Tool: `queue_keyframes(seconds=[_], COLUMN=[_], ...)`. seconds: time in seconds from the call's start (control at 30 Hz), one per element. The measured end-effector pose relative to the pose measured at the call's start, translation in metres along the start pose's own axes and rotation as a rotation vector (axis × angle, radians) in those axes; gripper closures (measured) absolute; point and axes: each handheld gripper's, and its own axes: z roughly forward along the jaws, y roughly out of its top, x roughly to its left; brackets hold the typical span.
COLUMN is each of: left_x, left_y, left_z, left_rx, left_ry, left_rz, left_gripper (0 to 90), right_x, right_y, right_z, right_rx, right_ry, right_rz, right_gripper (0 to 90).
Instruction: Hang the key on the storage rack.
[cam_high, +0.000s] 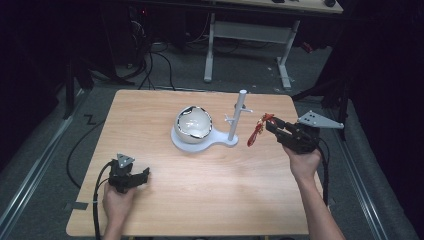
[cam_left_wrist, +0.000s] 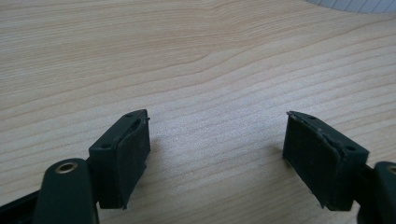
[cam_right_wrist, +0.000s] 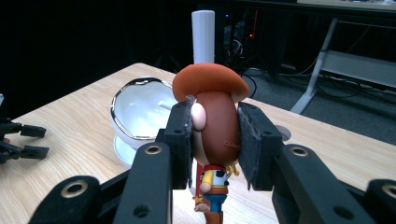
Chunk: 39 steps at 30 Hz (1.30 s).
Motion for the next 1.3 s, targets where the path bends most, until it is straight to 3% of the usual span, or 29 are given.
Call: queue_keyframes(seconds=[0.7,1.3], left_x=[0.000,0.000], left_y=[0.000,0.000], left_z=[0.000,0.000], left_rx=[-0.002,-0.003], left_ry=[0.000,-0.002], left_rz=[-0.003,-0.004], left_gripper=[23.5,23.4], right_x=[0.007,0.003], right_y=[0.029,0.031], right_z=[0.022,0.042], right_rx=[0.010,0.043], right_ry=[0.011,-0.017], right_rz=[-0.026,0.005], right_gripper=[67.4,67.3])
